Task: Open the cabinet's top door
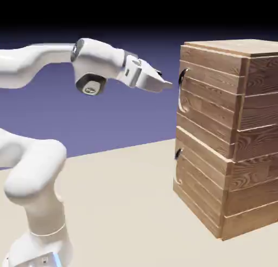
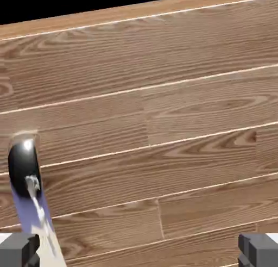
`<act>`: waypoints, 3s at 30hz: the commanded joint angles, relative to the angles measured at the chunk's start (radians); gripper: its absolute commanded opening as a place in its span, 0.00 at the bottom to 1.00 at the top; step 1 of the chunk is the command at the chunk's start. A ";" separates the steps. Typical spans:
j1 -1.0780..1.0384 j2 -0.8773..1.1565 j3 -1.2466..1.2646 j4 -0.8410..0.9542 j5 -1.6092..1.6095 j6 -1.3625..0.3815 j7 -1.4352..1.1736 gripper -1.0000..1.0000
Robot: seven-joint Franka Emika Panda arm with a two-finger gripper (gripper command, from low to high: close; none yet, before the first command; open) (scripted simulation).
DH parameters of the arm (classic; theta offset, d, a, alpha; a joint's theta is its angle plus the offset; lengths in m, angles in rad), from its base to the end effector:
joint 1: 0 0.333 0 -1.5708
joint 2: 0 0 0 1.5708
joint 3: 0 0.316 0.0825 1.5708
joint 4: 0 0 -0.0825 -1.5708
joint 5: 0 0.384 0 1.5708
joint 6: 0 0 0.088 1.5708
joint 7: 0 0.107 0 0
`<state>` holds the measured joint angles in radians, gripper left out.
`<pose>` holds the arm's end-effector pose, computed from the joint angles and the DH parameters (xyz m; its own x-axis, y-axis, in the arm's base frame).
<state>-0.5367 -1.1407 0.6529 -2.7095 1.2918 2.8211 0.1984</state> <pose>0.3058 0.0458 0.5915 0.1315 -0.8209 0.5557 -0.2887 -0.5680 -0.7707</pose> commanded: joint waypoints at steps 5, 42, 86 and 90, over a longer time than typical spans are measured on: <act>-0.092 -0.096 0.110 0.017 0.218 -0.036 -0.091 0.50; -0.527 -0.523 0.509 -0.027 1.288 -0.536 -0.658 0.00; -1.132 0.427 -0.155 0.053 0.123 -2.086 -1.623 0.00; -1.157 0.572 -0.134 0.165 -0.003 -2.102 -1.703 0.00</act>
<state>-1.6935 -0.5687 0.5184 -2.5446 1.2884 0.7184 -1.5053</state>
